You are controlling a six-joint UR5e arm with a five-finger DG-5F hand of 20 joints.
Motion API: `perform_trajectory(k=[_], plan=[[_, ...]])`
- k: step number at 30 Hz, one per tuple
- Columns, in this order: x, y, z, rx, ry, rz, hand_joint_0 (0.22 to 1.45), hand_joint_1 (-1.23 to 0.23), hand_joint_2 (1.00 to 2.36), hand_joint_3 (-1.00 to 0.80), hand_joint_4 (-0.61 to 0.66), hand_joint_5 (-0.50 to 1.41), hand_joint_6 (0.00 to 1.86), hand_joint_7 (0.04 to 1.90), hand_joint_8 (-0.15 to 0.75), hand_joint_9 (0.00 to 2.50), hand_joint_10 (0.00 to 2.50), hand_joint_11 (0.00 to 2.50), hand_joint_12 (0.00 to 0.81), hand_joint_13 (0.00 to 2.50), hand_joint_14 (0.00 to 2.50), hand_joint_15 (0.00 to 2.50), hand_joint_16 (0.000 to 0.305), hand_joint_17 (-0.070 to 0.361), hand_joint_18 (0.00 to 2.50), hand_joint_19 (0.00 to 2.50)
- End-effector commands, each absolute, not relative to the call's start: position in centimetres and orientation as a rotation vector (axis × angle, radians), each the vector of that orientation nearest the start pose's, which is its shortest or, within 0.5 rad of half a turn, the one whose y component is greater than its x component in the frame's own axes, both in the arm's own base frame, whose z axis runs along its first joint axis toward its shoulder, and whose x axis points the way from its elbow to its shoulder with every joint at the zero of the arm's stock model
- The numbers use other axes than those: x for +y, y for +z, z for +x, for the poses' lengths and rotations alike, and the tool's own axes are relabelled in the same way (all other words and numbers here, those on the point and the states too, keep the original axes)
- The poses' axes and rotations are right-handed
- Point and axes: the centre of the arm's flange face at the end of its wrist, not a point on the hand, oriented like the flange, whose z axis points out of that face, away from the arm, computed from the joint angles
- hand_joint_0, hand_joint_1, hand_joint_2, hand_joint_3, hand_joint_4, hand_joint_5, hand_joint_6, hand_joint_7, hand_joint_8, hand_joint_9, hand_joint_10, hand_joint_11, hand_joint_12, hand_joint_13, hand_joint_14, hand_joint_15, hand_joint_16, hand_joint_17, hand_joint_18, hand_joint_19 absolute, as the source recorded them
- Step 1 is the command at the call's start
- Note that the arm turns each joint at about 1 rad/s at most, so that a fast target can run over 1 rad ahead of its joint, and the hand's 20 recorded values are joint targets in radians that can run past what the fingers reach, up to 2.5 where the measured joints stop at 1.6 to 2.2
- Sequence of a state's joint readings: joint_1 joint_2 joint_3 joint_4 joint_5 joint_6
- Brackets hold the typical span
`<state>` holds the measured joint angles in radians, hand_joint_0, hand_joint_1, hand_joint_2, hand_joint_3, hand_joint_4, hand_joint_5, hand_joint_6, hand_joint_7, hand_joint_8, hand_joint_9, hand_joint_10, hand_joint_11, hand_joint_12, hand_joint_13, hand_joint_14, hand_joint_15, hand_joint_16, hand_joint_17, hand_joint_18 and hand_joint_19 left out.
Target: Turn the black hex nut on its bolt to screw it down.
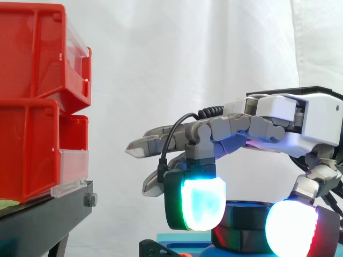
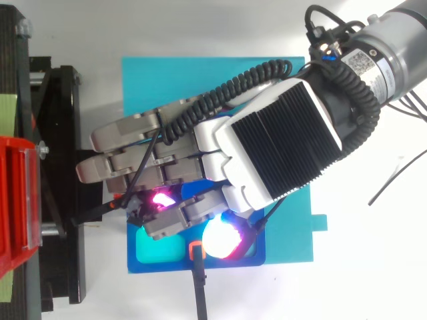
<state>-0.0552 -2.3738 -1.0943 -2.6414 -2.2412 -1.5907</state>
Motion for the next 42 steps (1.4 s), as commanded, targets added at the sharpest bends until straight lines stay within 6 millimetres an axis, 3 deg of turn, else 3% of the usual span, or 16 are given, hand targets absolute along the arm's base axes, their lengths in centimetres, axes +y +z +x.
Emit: perform_trajectory(k=[1, 12, 15, 23, 32, 42], plan=[[-11.4, 24.6, 76.6, 1.348, 0.406, -0.531, 0.62, -0.54, 1.01, -0.40, 0.20, -0.10, 0.50, 1.47, 0.268, 0.67, 0.01, 0.24, 0.289, 0.30, 0.00, 0.04, 0.035, 0.079, 0.04, 0.24], [-11.4, 24.7, 76.6, 1.348, 0.406, -0.531, 0.63, -0.53, 1.01, -0.40, 0.20, -0.09, 0.50, 1.48, 0.270, 0.69, 0.01, 0.26, 0.287, 0.32, 0.00, 0.03, 0.034, 0.077, 0.05, 0.24], [-11.4, 24.7, 76.6, 1.350, 0.408, -0.529, 0.57, -0.48, 1.00, -0.49, 0.21, -0.09, 0.50, 1.49, 0.273, 0.69, 0.01, 0.25, 0.290, 0.32, 0.00, 0.05, 0.035, 0.078, 0.05, 0.25], [-11.0, 24.8, 76.6, 1.360, 0.417, -0.529, 0.49, -0.38, 1.00, -0.50, 0.23, -0.09, 0.50, 1.49, 0.296, 0.68, 0.01, 0.25, 0.319, 0.32, 0.00, 0.04, 0.040, 0.091, 0.06, 0.24], [-10.7, 29.1, 77.5, 1.392, 0.423, -0.537, 0.45, -0.32, 1.00, -0.50, 0.25, -0.10, 0.50, 1.47, 0.309, 0.69, 0.01, 0.24, 0.336, 0.32, 0.00, 0.04, 0.044, 0.099, 0.06, 0.24], [-10.5, 32.0, 77.5, 1.417, 0.429, -0.540, 0.46, -0.31, 1.00, -0.50, 0.24, -0.10, 0.51, 1.46, 0.306, 0.68, 0.01, 0.23, 0.332, 0.31, 0.00, 0.04, 0.042, 0.095, 0.04, 0.24]])
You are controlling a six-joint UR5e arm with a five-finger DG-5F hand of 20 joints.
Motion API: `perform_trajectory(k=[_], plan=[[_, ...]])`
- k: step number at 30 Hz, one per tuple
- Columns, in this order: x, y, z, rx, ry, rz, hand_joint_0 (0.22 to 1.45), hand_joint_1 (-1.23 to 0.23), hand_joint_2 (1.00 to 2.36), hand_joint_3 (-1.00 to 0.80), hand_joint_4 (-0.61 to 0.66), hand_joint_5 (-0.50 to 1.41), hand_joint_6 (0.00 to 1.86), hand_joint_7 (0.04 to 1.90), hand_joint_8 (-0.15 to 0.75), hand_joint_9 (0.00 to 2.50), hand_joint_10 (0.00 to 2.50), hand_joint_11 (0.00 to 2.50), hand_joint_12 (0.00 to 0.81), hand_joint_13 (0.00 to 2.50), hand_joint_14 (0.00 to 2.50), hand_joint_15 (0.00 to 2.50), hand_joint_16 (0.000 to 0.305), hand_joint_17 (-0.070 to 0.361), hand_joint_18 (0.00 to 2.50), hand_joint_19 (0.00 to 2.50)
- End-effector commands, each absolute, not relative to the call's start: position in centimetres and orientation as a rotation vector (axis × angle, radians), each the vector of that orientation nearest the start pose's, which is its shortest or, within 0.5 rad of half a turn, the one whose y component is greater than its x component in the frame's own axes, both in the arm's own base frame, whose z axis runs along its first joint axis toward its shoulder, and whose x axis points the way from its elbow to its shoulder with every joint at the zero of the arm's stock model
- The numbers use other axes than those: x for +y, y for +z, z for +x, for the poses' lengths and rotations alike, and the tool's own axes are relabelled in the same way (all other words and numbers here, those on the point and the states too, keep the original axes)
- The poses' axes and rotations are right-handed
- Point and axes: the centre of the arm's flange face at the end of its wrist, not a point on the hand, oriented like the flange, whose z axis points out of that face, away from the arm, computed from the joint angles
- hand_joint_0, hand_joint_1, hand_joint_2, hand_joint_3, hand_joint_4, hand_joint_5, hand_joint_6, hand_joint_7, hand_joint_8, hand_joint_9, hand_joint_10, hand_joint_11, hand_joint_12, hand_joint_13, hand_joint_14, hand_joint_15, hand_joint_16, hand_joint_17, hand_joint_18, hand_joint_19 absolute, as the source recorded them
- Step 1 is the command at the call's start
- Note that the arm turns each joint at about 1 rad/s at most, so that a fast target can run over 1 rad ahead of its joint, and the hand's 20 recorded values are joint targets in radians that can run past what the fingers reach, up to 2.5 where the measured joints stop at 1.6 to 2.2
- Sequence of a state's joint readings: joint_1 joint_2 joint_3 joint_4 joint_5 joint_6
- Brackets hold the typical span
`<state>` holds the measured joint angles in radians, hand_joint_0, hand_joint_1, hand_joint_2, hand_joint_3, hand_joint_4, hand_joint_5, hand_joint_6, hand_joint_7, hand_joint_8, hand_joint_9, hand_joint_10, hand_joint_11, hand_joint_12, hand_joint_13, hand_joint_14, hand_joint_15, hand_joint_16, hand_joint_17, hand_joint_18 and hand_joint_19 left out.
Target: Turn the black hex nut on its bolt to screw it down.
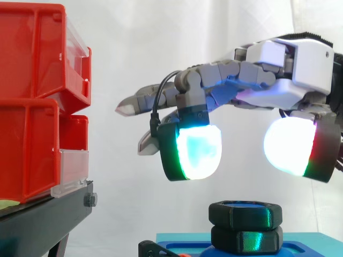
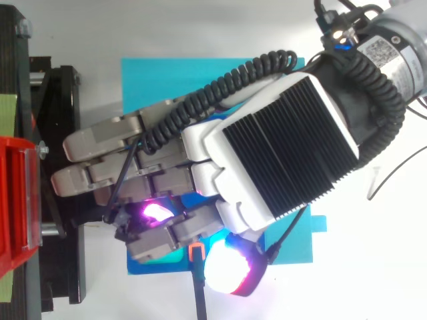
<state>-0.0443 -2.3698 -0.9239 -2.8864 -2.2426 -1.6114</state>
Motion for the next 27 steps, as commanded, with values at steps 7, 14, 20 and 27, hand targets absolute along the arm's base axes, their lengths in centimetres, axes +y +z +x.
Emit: perform_trajectory(k=[7, 14, 20, 27], plan=[[-11.0, 37.6, 72.4, 1.481, 0.422, -0.536, 0.48, -0.32, 1.00, -0.50, 0.23, -0.10, 0.51, 1.48, 0.300, 0.68, 0.01, 0.23, 0.323, 0.31, 0.00, 0.04, 0.041, 0.092, 0.03, 0.26], [-11.1, 39.2, 66.3, 1.491, 0.363, -0.526, 0.48, -0.32, 1.00, -0.50, 0.22, -0.10, 0.52, 1.49, 0.294, 0.68, 0.01, 0.24, 0.322, 0.32, 0.00, 0.05, 0.039, 0.089, 0.01, 0.26], [-11.4, 38.6, 59.9, 1.470, 0.272, -0.455, 0.50, -0.33, 1.00, -0.50, 0.21, -0.10, 0.52, 1.50, 0.293, 0.69, 0.01, 0.24, 0.314, 0.34, 0.00, 0.07, 0.037, 0.084, 0.01, 0.27], [-12.2, 37.3, 60.0, 1.496, 0.218, -0.296, 0.51, -0.34, 1.00, -0.50, 0.21, -0.10, 0.52, 1.50, 0.291, 0.70, 0.01, 0.24, 0.308, 0.35, 0.00, 0.07, 0.036, 0.081, 0.01, 0.27]])
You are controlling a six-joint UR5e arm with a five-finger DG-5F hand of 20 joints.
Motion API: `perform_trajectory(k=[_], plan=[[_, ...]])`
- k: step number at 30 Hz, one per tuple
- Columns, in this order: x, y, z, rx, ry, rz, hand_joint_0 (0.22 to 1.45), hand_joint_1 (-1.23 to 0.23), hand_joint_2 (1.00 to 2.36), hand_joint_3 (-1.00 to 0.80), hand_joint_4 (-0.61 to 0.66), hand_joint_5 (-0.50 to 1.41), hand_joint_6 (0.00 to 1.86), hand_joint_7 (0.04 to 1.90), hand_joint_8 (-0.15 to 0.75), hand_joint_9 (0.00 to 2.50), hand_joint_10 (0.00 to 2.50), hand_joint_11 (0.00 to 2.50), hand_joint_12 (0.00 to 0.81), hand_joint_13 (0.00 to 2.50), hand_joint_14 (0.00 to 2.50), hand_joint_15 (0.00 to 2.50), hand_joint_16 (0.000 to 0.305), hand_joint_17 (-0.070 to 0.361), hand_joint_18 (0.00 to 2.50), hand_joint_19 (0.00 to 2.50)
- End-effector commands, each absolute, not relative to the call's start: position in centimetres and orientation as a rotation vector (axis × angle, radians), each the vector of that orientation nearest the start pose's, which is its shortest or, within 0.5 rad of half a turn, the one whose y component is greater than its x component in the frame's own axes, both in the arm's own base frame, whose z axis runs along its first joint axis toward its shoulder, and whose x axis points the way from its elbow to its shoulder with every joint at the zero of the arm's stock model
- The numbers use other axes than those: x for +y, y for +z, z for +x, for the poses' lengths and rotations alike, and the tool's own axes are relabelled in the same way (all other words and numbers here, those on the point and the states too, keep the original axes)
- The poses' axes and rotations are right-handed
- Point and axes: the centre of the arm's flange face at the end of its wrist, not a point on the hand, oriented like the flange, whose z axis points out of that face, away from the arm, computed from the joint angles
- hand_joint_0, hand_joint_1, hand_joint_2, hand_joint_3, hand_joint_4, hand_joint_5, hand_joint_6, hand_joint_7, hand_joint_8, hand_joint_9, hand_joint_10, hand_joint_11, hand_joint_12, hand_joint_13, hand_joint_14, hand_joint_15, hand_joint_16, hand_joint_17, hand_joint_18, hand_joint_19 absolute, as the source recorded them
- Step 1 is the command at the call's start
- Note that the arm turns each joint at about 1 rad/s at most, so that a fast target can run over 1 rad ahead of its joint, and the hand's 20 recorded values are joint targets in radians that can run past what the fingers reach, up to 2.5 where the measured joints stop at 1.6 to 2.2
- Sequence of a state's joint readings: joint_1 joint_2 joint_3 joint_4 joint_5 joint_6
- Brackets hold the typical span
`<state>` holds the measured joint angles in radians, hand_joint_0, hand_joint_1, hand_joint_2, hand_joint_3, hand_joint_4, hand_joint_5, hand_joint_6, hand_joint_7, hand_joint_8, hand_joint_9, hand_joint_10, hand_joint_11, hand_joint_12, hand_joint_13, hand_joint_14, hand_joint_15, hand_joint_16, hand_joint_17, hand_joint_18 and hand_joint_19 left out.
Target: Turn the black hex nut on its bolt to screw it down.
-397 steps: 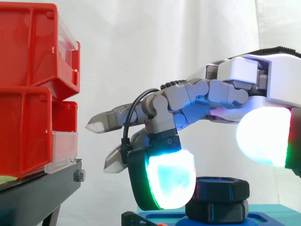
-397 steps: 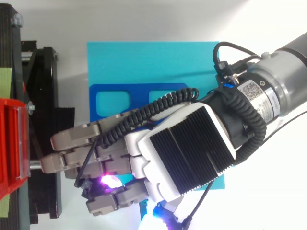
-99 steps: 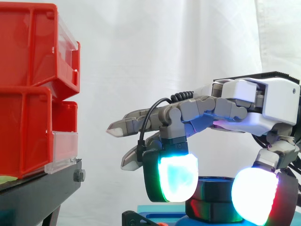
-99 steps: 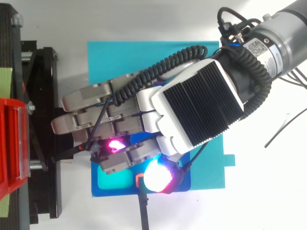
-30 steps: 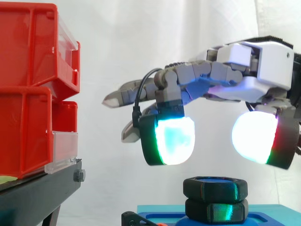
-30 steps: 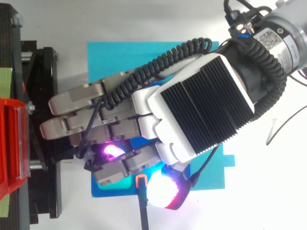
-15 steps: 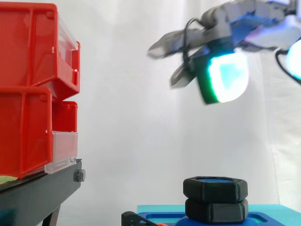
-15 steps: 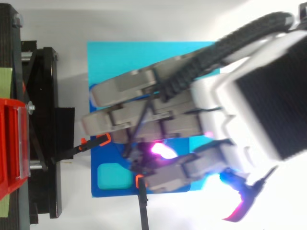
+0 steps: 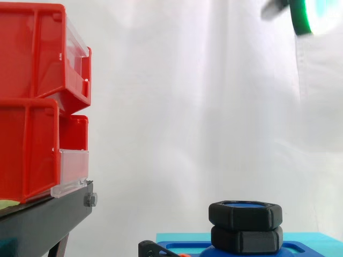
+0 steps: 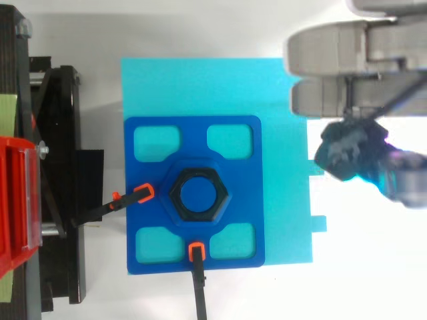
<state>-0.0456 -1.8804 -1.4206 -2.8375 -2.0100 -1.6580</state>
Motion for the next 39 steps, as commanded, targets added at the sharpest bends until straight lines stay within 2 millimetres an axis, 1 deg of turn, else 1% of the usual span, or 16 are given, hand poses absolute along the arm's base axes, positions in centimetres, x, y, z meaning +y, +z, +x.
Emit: perform_trajectory(k=[1, 3, 5, 8, 13, 17, 19, 21, 28, 39], plan=[[-12.2, 37.3, 60.0, 1.496, 0.218, -0.296, 0.51, -0.34, 1.00, -0.50, 0.21, -0.10, 0.52, 1.50, 0.289, 0.70, 0.01, 0.24, 0.307, 0.35, 0.00, 0.07, 0.036, 0.080, 0.02, 0.27], [-12.3, 37.3, 60.1, 1.518, 0.233, -0.215, 0.51, -0.34, 1.00, -0.50, 0.20, -0.10, 0.52, 1.50, 0.288, 0.70, 0.01, 0.24, 0.306, 0.36, 0.00, 0.07, 0.036, 0.080, 0.02, 0.27], [-12.2, 36.6, 60.0, 1.587, 0.300, -0.058, 0.51, -0.34, 1.00, -0.50, 0.20, -0.10, 0.52, 1.50, 0.285, 0.70, 0.01, 0.25, 0.305, 0.37, 0.00, 0.08, 0.035, 0.080, 0.03, 0.26], [-12.0, 36.1, 59.5, 1.653, 0.365, 0.062, 0.51, -0.34, 1.00, -0.50, 0.19, -0.11, 0.52, 1.49, 0.285, 0.70, 0.01, 0.25, 0.305, 0.38, 0.00, 0.09, 0.036, 0.080, 0.05, 0.27], [-12.0, 35.9, 59.2, 1.680, 0.463, 0.204, 0.52, -0.35, 1.00, -0.50, 0.18, -0.11, 0.51, 1.49, 0.284, 0.70, 0.01, 0.26, 0.308, 0.39, 0.00, 0.09, 0.039, 0.087, 0.10, 0.28], [-11.5, 35.9, 59.3, 1.677, 0.518, 0.248, 0.52, -0.35, 1.00, -0.50, 0.18, -0.11, 0.50, 1.47, 0.284, 0.69, 0.01, 0.26, 0.312, 0.39, 0.00, 0.09, 0.042, 0.095, 0.16, 0.29], [-11.5, 35.9, 59.4, 1.675, 0.519, 0.251, 0.52, -0.35, 1.00, -0.50, 0.19, -0.11, 0.50, 1.45, 0.284, 0.69, 0.01, 0.26, 0.317, 0.39, 0.00, 0.09, 0.043, 0.098, 0.20, 0.29], [-11.9, 35.9, 59.3, 1.675, 0.512, 0.256, 0.52, -0.35, 1.00, -0.50, 0.19, -0.11, 0.50, 1.43, 0.285, 0.68, 0.01, 0.26, 0.319, 0.40, 0.00, 0.09, 0.044, 0.098, 0.21, 0.30], [-11.8, 35.8, 59.3, 1.676, 0.514, 0.253, 0.53, -0.36, 1.00, -0.50, 0.21, -0.11, 0.50, 1.38, 0.284, 0.68, 0.01, 0.26, 0.321, 0.40, 0.00, 0.09, 0.045, 0.101, 0.25, 0.32], [-11.8, 35.9, 59.3, 1.674, 0.512, 0.253, 0.53, -0.37, 1.00, -0.50, 0.20, -0.11, 0.50, 1.36, 0.282, 0.70, 0.01, 0.26, 0.322, 0.42, 0.00, 0.09, 0.047, 0.106, 0.29, 0.33]])
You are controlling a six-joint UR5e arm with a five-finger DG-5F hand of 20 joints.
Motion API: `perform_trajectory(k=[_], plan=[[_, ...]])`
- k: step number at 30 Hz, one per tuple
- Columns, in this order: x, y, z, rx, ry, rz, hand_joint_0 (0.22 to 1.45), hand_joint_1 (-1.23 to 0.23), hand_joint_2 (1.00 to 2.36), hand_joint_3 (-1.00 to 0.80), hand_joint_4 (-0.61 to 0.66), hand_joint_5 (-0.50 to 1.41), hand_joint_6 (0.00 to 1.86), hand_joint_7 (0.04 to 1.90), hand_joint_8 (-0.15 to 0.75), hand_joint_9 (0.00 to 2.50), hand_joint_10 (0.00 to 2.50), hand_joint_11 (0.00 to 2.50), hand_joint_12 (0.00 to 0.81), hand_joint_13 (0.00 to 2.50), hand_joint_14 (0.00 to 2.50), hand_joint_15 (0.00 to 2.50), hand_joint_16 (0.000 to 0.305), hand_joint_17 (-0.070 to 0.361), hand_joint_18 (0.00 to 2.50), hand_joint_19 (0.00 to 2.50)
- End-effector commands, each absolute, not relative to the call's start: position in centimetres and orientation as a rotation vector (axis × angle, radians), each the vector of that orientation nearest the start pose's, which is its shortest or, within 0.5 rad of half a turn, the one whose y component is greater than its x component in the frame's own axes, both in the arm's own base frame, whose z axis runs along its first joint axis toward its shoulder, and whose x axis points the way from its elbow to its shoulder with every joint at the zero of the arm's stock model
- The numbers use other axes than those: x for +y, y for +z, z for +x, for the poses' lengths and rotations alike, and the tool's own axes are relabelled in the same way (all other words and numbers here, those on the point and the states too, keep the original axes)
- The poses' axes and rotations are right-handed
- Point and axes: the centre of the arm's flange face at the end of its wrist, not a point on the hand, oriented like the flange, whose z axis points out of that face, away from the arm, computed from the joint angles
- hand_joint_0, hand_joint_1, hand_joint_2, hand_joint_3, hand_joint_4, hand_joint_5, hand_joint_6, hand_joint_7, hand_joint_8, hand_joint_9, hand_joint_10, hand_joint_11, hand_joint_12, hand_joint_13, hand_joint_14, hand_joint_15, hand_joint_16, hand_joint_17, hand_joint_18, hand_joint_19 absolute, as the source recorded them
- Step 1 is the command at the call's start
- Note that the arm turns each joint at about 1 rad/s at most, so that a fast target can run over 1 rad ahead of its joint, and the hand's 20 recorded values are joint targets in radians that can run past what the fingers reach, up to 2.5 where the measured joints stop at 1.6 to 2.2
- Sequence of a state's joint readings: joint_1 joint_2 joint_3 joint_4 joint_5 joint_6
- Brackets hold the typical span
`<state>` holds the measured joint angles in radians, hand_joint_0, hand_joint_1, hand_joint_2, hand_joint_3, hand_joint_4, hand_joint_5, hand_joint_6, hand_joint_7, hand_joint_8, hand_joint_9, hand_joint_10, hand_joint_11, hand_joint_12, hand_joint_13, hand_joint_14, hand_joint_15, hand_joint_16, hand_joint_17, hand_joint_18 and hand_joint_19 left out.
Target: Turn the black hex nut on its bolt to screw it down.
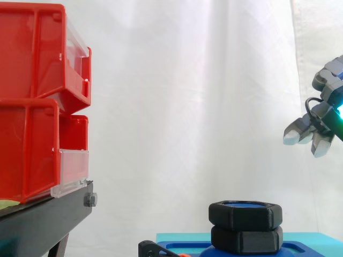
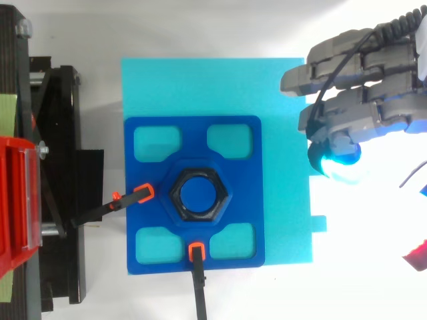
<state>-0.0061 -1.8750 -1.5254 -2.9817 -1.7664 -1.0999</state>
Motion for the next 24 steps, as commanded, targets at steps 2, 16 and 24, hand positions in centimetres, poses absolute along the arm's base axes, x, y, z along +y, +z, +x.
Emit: perform_trajectory(k=[2, 16, 24], plan=[[-11.77, 35.87, 59.30, 1.674, 0.512, 0.253, 0.53, -0.37, 1.00, -0.50, 0.21, -0.11, 0.50, 1.33, 0.281, 0.69, 0.01, 0.25, 0.324, 0.42, 0.00, 0.09, 0.047, 0.105, 0.30, 0.33], [-11.77, 35.87, 59.30, 1.674, 0.512, 0.253, 0.53, -0.38, 1.00, -0.50, 0.21, -0.11, 0.50, 1.30, 0.284, 0.69, 0.01, 0.26, 0.326, 0.42, 0.00, 0.10, 0.046, 0.104, 0.29, 0.34], [-11.77, 35.94, 59.33, 1.672, 0.512, 0.253, 0.53, -0.38, 1.00, -0.50, 0.21, -0.11, 0.50, 1.30, 0.287, 0.69, 0.01, 0.26, 0.325, 0.42, 0.00, 0.09, 0.047, 0.106, 0.29, 0.34]])
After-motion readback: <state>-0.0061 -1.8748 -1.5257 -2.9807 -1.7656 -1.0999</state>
